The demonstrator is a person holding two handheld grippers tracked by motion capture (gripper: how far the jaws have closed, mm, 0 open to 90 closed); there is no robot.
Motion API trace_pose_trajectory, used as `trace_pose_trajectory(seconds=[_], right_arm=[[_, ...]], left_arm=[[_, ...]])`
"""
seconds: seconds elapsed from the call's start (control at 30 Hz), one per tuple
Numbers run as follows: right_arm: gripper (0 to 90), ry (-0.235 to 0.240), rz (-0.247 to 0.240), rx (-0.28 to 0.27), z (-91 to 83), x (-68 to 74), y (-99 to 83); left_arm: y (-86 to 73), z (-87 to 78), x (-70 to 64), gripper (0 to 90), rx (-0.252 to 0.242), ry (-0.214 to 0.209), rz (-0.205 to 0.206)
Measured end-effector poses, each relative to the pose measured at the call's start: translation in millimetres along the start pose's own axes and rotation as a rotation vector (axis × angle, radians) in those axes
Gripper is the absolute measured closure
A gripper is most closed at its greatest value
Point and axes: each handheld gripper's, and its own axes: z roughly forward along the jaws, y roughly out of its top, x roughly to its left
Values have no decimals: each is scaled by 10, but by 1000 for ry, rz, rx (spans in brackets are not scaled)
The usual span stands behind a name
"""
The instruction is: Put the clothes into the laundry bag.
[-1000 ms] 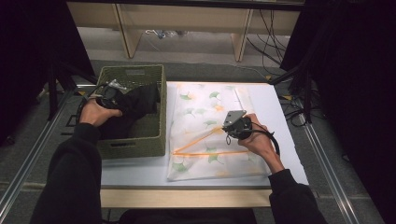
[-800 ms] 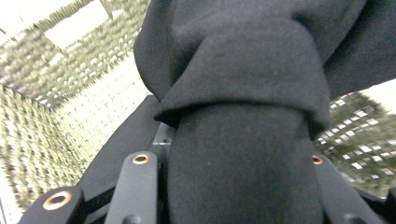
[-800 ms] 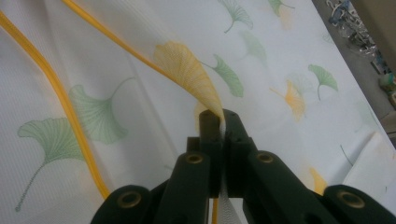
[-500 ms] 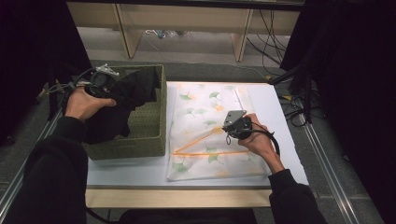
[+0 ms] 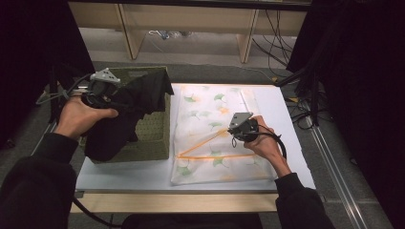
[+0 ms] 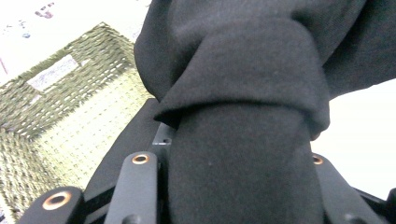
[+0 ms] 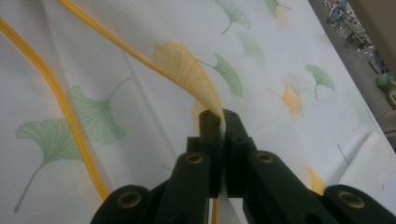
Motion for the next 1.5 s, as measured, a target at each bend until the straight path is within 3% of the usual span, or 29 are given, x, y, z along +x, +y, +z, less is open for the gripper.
trace_pose_trajectory(seconds=[0.1,0.13,0.17,0.27,0.43,0.53,0.77,0.83,0.9,1.03,1.17,1.2,1.27,1.37,1.5], right_arm=[[897,-3,1,-2,-1,-2,1],[897,-3,-20,-7,3,-16,3],[897,-3,7,1,-3,2,1],[897,-3,-2,0,-1,-5,2],[897,5,3,2,-6,-7,1],[897,-1,5,1,-3,-9,0],[897,10,18,4,-9,-20,-5],[897,-1,-5,-8,4,-32,-9],[897,-13,11,7,-3,-33,-17],[897,-9,18,-1,-3,-27,-14],[897,-9,2,-16,-15,-56,-20],[897,-5,22,-7,-25,-52,-22],[897,1,3,-17,-24,-66,-20],[897,2,36,-25,-40,-59,-20],[897,-1,51,-41,-78,-84,-32]], left_arm=[[0,-86,-80,591,-16,-8,20],[6,-117,-109,591,-21,-9,34],[14,-142,-139,591,-25,-19,33],[59,-230,-227,591,-54,-21,62],[139,-360,-376,591,-113,-66,43],[149,-349,-484,592,-103,-105,46],[88,-183,-744,591,-87,-203,49],[65,-138,-803,591,-71,-217,54],[38,-86,-876,591,-63,-246,54],[2,9,-980,591,-89,-302,28],[-35,131,-1095,591,-77,-348,37],[-43,155,-1117,591,-73,-356,35],[-61,220,-1167,591,-64,-376,37],[-84,308,-1236,591,-42,-378,63],[-118,442,-1338,590,-19,-418,70]])
